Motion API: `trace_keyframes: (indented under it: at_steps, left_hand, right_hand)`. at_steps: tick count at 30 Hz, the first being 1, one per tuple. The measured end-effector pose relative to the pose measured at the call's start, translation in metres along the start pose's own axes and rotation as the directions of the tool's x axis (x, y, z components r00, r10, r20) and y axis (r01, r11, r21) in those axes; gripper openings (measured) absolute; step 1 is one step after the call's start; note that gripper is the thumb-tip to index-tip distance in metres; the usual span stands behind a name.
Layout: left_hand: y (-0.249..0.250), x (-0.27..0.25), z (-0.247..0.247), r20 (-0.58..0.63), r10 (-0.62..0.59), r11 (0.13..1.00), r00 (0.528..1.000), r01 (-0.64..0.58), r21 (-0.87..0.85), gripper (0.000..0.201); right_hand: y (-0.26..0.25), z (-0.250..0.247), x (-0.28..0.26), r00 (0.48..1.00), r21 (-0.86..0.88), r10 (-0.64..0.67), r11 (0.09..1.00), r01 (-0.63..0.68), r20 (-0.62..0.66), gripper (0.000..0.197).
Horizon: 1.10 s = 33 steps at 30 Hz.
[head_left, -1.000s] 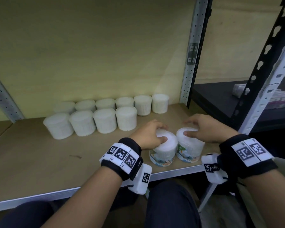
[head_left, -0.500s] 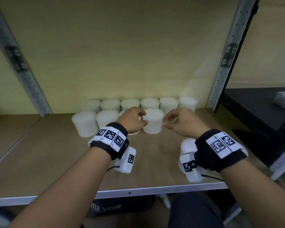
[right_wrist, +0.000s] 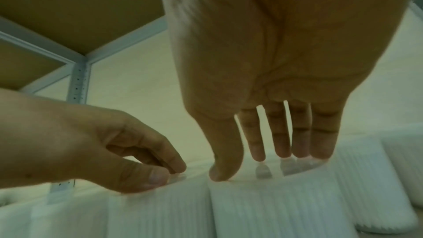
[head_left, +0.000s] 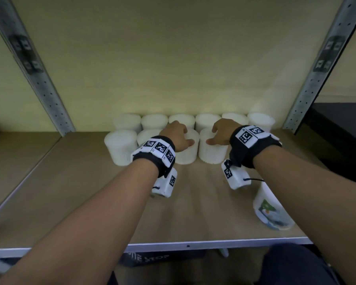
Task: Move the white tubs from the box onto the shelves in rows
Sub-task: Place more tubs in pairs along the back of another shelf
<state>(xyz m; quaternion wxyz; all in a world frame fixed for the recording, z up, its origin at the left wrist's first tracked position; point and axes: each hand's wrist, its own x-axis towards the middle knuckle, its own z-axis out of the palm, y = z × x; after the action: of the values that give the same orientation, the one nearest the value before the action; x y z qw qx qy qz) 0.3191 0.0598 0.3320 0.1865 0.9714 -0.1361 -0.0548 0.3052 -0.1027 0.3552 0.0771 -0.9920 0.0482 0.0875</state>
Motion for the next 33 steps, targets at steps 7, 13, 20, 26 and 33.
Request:
trace_keyframes:
  at_steps: [7,13,20,26,33]
  left_hand:
    - [-0.006,0.008,0.003,-0.010,0.007,1.000,1.000,-0.007,-0.019,0.057]
    - [-0.006,0.007,0.004,-0.016,0.008,1.000,1.000,-0.009,-0.021,0.056]
    - [-0.005,0.006,0.002,-0.005,0.008,1.000,1.000,-0.008,-0.004,0.055]
    - [-0.003,0.006,0.005,-0.007,0.002,1.000,1.000,-0.002,0.002,0.054]
    - [-0.003,0.006,0.007,-0.013,0.002,1.000,1.000,-0.002,0.009,0.054]
  right_hand:
    - [-0.004,0.002,0.015,1.000,-0.061,0.017,0.998,-0.016,0.012,0.062]
    - [-0.001,0.001,0.014,1.000,-0.079,-0.003,0.997,0.004,0.017,0.055]
    - [0.003,-0.008,0.008,0.992,-0.115,-0.082,0.989,0.093,0.091,0.056]
    - [0.006,-0.015,0.008,0.995,-0.042,-0.092,0.995,0.093,0.039,0.048]
    - [0.004,0.001,0.013,1.000,-0.090,0.006,0.996,-0.005,0.009,0.063]
